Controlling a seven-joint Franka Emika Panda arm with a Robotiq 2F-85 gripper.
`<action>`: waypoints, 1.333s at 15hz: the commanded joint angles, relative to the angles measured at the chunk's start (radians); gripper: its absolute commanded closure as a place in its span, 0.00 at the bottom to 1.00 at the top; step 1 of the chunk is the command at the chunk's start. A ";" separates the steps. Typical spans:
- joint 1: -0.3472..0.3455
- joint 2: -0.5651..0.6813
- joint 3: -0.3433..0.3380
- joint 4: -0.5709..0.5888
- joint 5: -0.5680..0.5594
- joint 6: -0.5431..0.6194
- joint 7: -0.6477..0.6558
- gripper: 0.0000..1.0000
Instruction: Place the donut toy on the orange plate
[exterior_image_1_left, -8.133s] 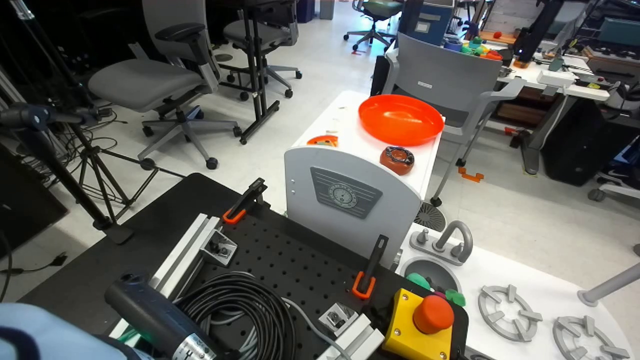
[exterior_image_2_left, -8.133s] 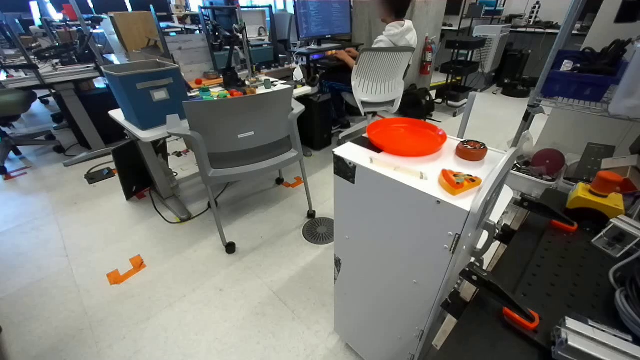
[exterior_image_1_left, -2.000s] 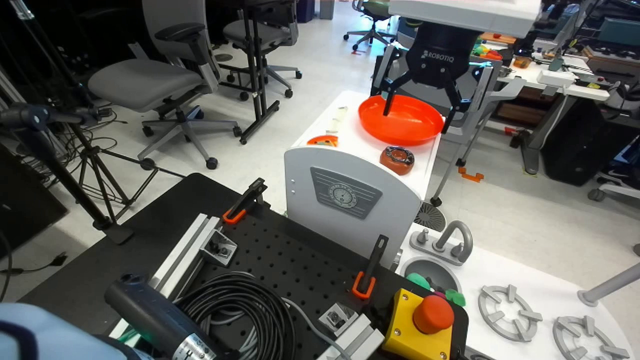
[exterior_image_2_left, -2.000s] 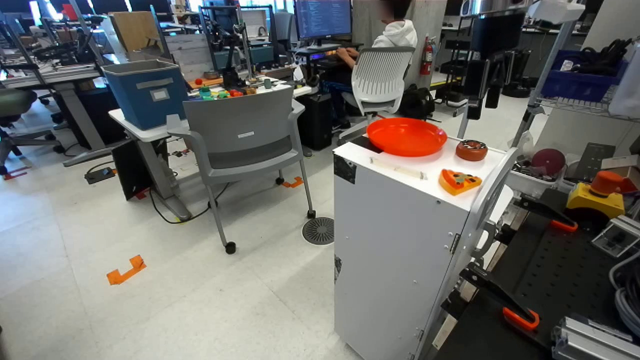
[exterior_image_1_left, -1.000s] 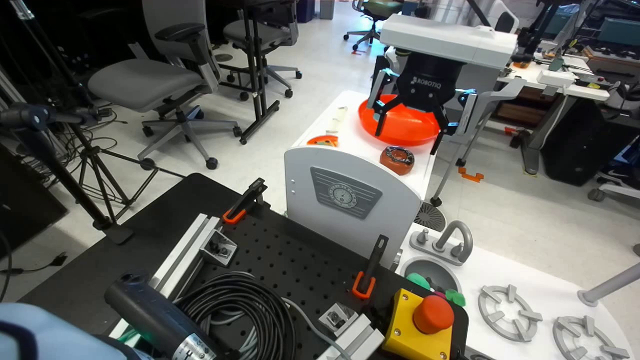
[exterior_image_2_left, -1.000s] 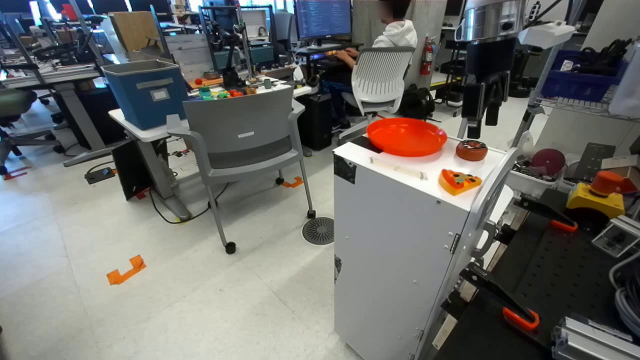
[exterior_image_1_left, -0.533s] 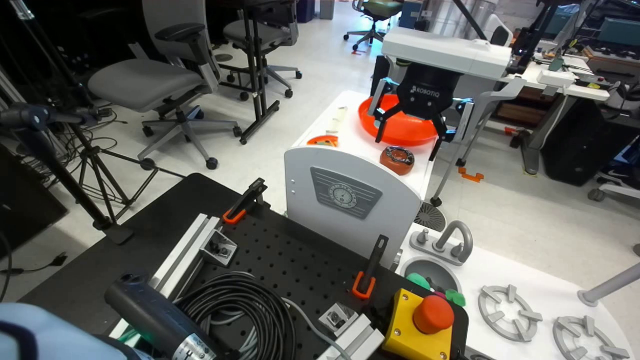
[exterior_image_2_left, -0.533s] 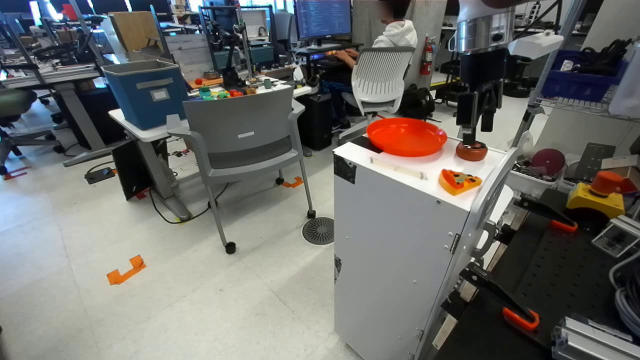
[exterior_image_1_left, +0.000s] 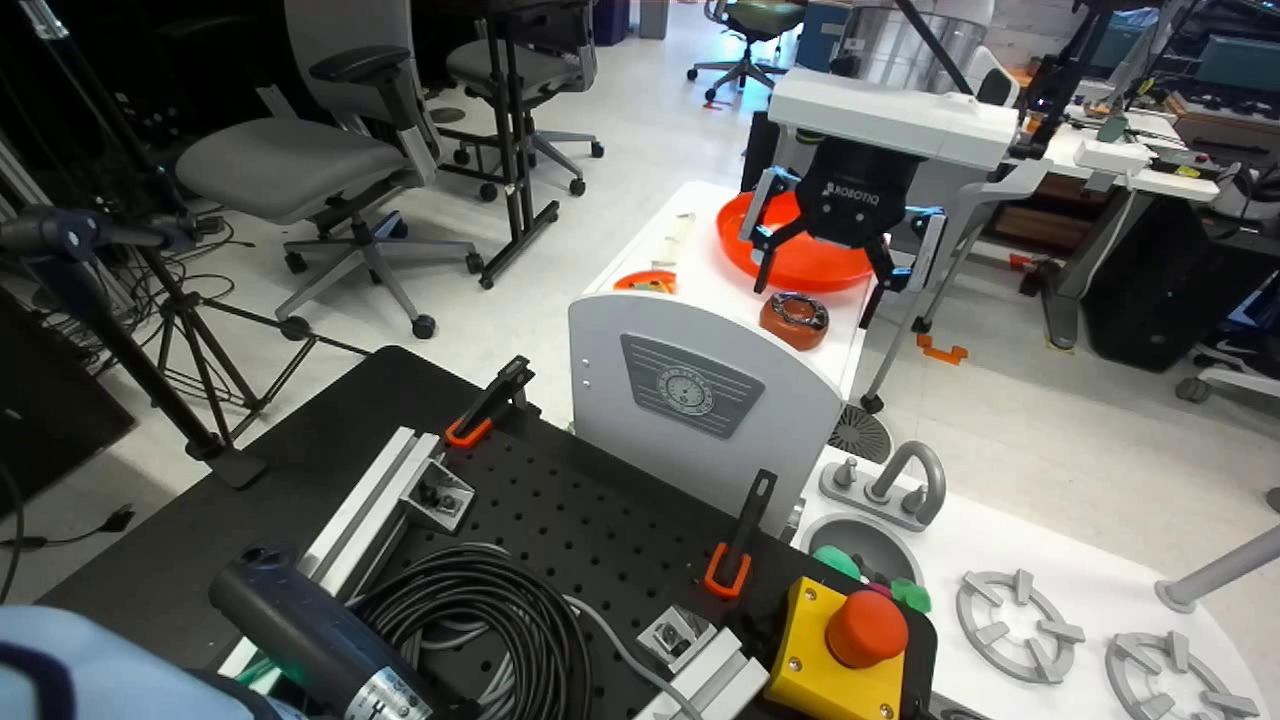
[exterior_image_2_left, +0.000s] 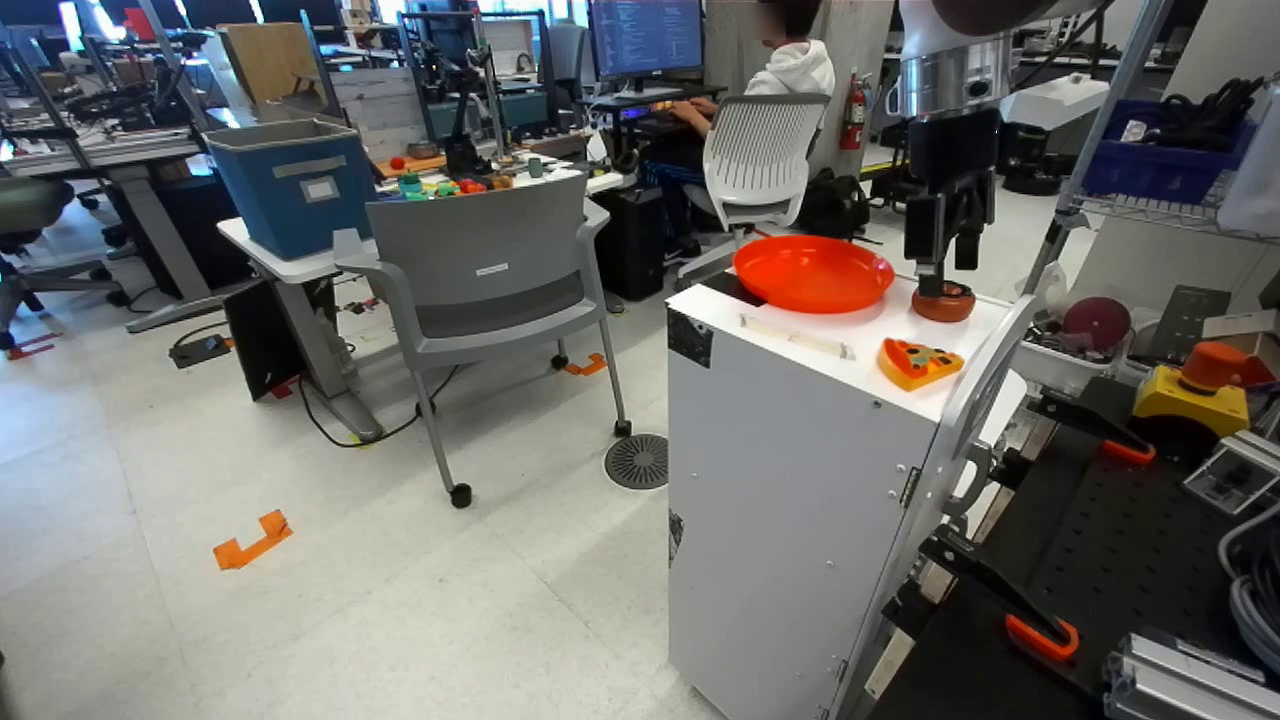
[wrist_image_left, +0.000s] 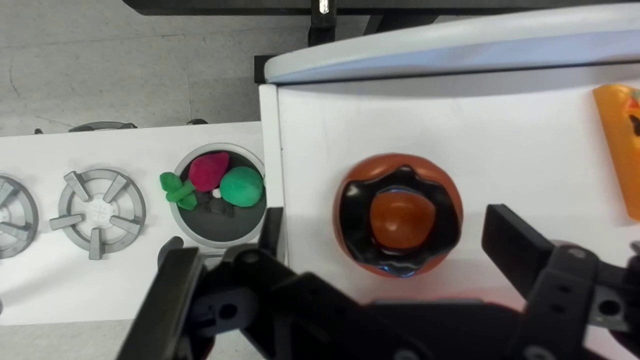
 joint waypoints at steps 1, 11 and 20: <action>0.006 0.004 0.004 0.016 -0.024 -0.041 0.008 0.00; 0.018 0.007 0.011 0.016 -0.043 -0.075 0.006 0.00; 0.018 0.009 0.010 0.016 -0.064 -0.075 -0.001 0.00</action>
